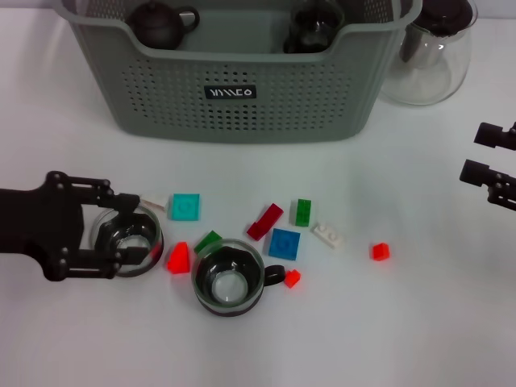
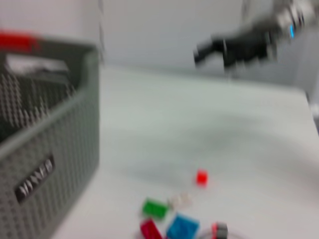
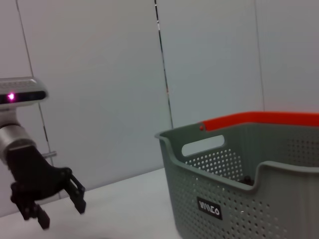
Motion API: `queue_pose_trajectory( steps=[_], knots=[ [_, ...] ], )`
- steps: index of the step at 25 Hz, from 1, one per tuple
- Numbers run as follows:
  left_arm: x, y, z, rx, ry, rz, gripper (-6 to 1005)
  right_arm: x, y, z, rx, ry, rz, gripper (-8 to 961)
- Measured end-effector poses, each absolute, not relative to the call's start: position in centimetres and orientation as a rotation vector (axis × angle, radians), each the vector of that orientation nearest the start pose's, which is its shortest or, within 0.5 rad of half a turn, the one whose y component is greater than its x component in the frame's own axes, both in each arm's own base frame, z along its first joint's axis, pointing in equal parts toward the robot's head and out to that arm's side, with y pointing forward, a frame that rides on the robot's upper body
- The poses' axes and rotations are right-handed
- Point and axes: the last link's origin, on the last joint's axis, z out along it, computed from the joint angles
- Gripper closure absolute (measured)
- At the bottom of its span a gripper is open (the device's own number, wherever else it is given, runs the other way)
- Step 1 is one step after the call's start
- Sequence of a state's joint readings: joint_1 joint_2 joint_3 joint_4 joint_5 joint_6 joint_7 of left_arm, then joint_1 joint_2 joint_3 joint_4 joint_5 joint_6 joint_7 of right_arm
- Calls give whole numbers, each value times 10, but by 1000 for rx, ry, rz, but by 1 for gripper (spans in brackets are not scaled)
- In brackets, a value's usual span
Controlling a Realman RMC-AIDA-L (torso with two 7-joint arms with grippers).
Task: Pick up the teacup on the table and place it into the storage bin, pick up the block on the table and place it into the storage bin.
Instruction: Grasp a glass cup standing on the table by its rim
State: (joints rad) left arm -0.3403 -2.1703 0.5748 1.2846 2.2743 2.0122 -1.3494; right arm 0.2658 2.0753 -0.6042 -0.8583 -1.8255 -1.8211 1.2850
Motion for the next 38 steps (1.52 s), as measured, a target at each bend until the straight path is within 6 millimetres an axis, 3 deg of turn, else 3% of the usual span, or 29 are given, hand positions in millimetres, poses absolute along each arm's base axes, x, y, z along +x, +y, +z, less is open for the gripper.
queue_pose_trajectory(
  steps=[9,18,32,38],
  knots=[
    [-275,267,40,-2954,-368,-41,353,294,263,52,-2605,521,864,340],
    [-298,259,15,-2940,-461,23,389,294,266,52,-2616,539,866,340],
    [-301,267,11,-2885,-578,81,479,293,268,53,-2620,533,863,340],
    [-295,264,17,-2883,-606,44,723,293,268,53,-2620,532,862,340]
  ],
)
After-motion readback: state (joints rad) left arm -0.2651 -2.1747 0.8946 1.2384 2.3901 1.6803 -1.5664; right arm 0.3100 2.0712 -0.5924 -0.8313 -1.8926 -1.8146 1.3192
